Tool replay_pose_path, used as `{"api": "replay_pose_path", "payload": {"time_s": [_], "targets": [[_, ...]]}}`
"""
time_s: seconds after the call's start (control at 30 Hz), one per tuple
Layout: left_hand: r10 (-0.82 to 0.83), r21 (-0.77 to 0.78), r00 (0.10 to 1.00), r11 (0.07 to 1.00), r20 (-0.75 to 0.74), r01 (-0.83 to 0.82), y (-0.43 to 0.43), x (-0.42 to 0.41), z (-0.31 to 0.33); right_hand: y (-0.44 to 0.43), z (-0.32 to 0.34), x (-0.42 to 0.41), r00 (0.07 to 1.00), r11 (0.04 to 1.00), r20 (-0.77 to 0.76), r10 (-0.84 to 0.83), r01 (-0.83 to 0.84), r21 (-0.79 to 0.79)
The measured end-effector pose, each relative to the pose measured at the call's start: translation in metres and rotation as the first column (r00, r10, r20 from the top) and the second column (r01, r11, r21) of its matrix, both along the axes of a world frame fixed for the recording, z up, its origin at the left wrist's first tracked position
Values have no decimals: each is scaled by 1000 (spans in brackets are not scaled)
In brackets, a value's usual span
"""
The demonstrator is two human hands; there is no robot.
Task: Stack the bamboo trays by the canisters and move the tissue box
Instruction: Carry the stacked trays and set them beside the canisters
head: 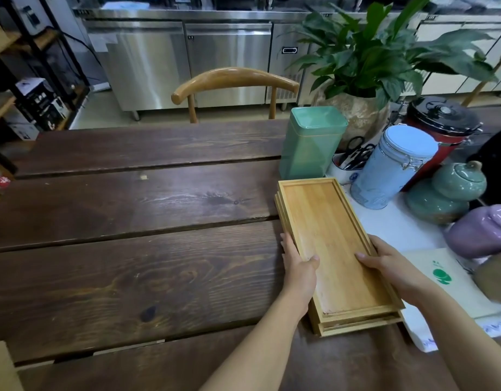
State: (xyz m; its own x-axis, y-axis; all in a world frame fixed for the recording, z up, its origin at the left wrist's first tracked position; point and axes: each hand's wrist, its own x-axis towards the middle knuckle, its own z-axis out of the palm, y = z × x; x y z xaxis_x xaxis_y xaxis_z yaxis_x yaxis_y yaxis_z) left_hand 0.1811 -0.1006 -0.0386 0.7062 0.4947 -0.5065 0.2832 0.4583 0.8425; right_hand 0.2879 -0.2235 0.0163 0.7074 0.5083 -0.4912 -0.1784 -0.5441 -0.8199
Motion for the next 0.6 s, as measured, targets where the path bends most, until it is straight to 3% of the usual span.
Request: {"api": "replay_pose_path", "payload": {"time_s": [0.2,0.6], "targets": [[-21,0,1000,1000,15,21,2,-2,2,4,-3,-1,964,994,243,-110,103,42],[29,2,1000,1000,4,-29,2,2,7,4,-10,4,965,979,182,-188,170,110]]}}
